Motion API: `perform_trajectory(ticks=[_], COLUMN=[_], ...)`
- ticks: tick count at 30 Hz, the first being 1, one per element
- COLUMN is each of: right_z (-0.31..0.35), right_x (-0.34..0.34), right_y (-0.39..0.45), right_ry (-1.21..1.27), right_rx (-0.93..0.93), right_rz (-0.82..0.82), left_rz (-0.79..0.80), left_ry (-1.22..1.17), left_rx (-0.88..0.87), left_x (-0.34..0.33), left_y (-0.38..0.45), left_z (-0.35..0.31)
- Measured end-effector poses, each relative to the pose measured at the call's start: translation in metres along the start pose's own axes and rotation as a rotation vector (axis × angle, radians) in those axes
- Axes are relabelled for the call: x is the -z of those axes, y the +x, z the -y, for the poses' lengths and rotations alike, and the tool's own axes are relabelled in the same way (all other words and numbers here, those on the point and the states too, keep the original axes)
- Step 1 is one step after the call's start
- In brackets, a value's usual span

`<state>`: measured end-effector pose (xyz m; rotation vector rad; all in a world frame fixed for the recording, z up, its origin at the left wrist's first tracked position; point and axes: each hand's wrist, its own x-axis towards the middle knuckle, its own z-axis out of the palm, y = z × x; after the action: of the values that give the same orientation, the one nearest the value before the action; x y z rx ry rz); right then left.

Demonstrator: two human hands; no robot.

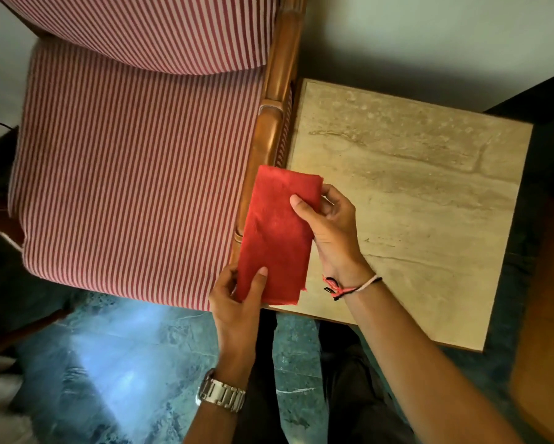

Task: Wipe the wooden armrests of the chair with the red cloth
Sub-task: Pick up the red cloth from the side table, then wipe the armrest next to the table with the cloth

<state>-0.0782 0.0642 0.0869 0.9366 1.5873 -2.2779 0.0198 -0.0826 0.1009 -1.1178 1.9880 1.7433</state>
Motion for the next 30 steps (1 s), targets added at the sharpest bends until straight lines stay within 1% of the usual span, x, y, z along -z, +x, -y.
perform_trajectory(ticks=[3,5,8,11,13,15,17,19,21,23,25,28,30], right_z=[-0.005,-0.012,-0.027,-0.041,-0.048,-0.055,-0.067,-0.087,-0.103,-0.113,-0.123,-0.127,-0.121], right_x=[-0.024,-0.036,-0.048,-0.058,-0.061,-0.066,-0.078,-0.092,-0.104,-0.111,-0.113,-0.110,-0.108], right_y=[0.003,0.012,0.024,0.024,0.017,0.006,-0.004,-0.009,-0.008,-0.001,0.009,0.020,0.028], right_ry=[-0.120,-0.228,-0.407,-0.602,-0.758,-0.905,-0.990,-1.089,-1.192,-1.274,-1.325,-1.340,-1.313], right_rx=[0.081,0.129,0.172,0.218,0.336,0.509,0.582,0.549,0.495,0.449,0.433,0.467,0.486], right_rz=[-0.015,-0.062,-0.167,-0.297,-0.409,-0.487,-0.461,-0.383,-0.328,-0.317,-0.342,-0.353,-0.338], left_rz=[-0.013,-0.013,-0.035,0.004,0.040,0.054,0.070,0.076,0.081,0.133,0.193,0.192,0.146], left_ry=[0.026,0.071,0.292,0.394,0.441,0.470,0.568,0.781,0.970,1.105,1.240,1.362,1.383], left_rx=[0.011,0.021,-0.053,-0.097,-0.141,-0.253,-0.437,-0.611,-0.724,-0.856,-0.978,-1.069,-1.100], left_x=[0.022,0.031,0.036,0.041,0.047,0.058,0.071,0.080,0.082,0.078,0.071,0.060,0.053], left_y=[0.016,0.033,0.057,0.073,0.080,0.092,0.116,0.151,0.186,0.219,0.256,0.296,0.308], left_z=[-0.004,-0.005,-0.002,0.001,0.002,0.005,0.009,0.017,0.021,0.024,0.033,0.043,0.056])
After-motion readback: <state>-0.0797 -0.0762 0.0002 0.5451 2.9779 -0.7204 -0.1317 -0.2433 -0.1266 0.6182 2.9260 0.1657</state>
